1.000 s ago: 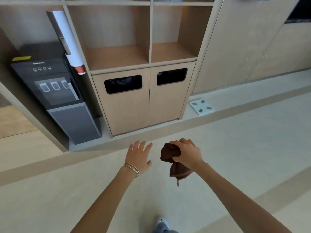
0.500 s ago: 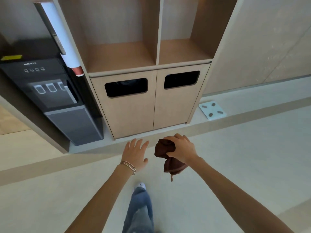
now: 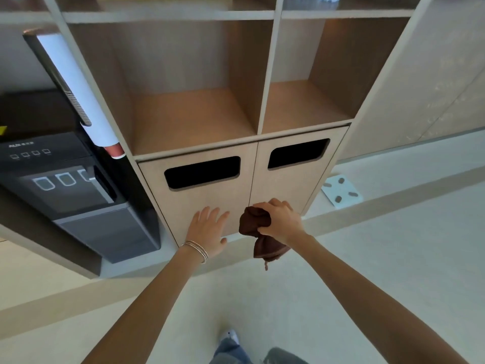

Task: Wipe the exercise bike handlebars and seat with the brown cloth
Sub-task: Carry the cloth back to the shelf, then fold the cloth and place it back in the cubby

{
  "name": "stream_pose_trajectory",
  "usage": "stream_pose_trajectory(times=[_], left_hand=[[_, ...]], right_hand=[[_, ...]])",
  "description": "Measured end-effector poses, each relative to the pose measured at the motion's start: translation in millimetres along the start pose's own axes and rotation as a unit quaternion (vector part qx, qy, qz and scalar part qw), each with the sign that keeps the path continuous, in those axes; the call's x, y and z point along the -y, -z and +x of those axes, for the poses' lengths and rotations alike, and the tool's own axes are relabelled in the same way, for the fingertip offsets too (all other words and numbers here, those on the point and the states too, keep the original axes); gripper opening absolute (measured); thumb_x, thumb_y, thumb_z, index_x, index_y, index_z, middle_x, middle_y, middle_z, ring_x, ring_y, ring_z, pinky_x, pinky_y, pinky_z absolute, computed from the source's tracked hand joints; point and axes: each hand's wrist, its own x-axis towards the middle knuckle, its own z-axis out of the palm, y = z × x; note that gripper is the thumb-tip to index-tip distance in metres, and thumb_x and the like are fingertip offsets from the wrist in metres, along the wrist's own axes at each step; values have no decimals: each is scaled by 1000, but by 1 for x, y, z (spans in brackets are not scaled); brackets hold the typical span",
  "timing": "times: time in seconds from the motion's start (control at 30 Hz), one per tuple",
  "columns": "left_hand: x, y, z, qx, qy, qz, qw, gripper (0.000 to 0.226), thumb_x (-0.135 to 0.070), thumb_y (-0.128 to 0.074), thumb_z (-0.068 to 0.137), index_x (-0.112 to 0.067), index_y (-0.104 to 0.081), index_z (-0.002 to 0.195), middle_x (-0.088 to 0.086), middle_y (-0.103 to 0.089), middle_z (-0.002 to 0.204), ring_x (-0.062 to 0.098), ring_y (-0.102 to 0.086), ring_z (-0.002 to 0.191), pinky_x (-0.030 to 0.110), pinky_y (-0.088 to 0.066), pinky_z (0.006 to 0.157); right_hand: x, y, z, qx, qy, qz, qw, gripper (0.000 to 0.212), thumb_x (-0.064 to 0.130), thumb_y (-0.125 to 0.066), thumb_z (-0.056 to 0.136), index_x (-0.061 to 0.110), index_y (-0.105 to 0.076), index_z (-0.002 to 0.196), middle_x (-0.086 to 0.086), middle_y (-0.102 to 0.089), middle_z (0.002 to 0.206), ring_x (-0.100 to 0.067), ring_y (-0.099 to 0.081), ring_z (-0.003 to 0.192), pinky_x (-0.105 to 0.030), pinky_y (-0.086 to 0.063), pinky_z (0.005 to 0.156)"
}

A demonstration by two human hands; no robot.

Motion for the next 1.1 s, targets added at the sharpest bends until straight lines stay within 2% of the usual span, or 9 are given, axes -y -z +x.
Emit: stream_pose_trajectory(times=[0.43, 0.87, 1.0, 1.1], left_hand=[[62, 3, 84, 28, 40, -5, 999, 72, -41, -49, 91, -21, -10, 148, 10, -16, 156, 32, -11, 143, 48, -13, 117], [97, 46, 206, -28, 116, -25, 993, 69, -39, -49, 90, -20, -16, 147, 9, -24, 153, 31, -17, 142, 45, -17, 117], [118, 54, 222, -41, 139, -19, 989, 69, -40, -51, 88, -21, -19, 146, 8, -35, 147, 32, -31, 134, 44, -27, 112], [136, 56, 232, -45, 147, -34, 988, 68, -39, -52, 88, -21, -20, 145, 8, -34, 145, 31, -28, 135, 42, -28, 111]], right_hand=[[5, 6, 145, 16, 47, -2, 999, 60, 30, -67, 75, 39, -44, 129, 0, -52, 116, -27, -46, 108, -38, -44, 82], [4, 45, 301, 35, 132, -24, 990, 60, 28, -67, 79, 35, -43, 133, -2, -53, 125, -33, -46, 114, -41, -44, 90], [15, 50, 339, 33, 139, -23, 989, 58, 29, -67, 79, 36, -43, 132, -1, -51, 126, -32, -44, 116, -43, -47, 89], [25, 51, 370, 18, 125, -12, 992, 57, 32, -68, 80, 30, -45, 132, -6, -48, 129, -33, -43, 118, -45, -47, 90]])
